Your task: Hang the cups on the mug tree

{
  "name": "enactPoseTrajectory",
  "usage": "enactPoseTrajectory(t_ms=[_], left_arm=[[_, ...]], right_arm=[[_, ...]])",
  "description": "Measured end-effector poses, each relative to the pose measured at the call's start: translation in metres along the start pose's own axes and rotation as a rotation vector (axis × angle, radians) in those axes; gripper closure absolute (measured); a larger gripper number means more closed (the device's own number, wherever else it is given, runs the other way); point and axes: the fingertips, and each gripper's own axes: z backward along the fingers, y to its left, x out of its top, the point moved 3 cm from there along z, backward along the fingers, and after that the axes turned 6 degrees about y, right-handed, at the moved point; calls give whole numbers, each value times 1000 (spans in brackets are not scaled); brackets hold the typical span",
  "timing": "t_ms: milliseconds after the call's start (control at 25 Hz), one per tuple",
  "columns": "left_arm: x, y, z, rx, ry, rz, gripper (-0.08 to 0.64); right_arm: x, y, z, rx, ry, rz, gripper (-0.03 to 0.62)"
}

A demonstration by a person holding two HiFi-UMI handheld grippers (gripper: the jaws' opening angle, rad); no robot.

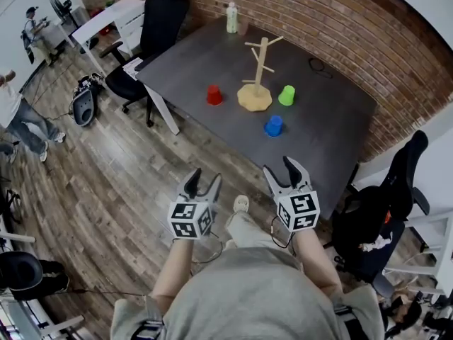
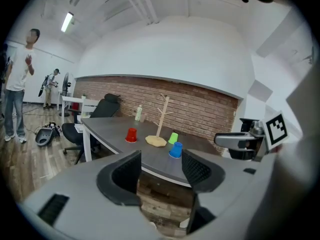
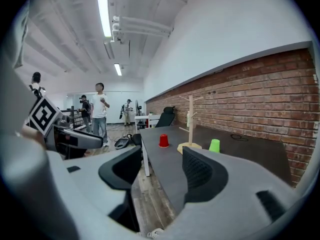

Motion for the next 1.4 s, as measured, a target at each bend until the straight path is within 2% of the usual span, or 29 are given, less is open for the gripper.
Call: enactPoseTrajectory(t_ms=[360, 880, 1400], left_arm=[[12, 21, -51, -3, 15, 2, 321], [57, 44, -139, -31, 37, -5, 321], [83, 50, -206, -62, 75, -5, 322]], right_arm=[[-6, -42, -52, -50, 30, 6, 325], [-6, -100, -139, -75, 124, 45, 318], [-43, -144, -208, -70, 269, 56, 316]])
